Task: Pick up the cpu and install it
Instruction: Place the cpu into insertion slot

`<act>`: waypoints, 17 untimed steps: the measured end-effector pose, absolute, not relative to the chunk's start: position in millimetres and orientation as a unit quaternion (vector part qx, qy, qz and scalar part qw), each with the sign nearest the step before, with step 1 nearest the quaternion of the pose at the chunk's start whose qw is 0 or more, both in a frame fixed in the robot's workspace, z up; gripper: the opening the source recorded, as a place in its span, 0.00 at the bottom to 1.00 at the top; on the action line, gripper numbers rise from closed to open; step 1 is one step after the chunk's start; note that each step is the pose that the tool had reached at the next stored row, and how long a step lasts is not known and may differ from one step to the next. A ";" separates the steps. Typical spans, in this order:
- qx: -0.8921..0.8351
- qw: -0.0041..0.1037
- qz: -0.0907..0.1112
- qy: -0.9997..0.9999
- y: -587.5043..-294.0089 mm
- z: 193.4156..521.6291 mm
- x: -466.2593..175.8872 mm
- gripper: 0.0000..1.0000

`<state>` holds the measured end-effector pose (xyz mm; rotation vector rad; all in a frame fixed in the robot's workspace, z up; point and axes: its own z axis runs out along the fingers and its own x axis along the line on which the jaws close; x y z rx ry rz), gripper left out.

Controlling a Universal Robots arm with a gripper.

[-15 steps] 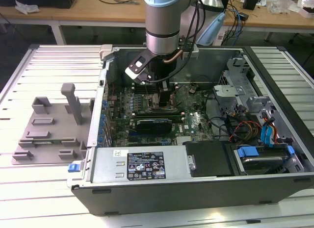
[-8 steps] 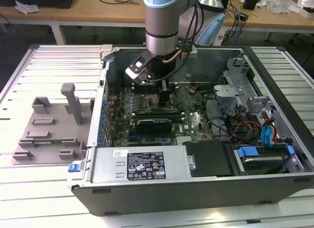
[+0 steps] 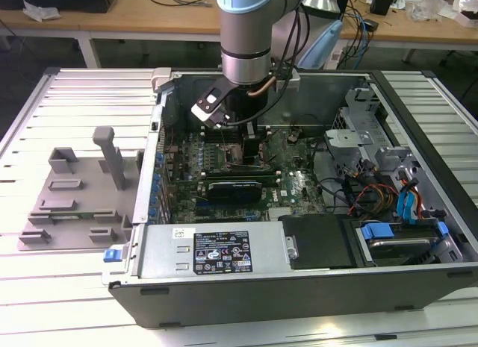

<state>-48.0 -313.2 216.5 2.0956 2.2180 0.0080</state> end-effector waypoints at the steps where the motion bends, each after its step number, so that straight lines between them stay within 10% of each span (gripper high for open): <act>1: 0.686 0.045 0.003 0.726 -313.2 216.4 -48.1 0.55; 17: 0.688 0.046 0.003 0.724 -305.3 201.9 -46.2 0.55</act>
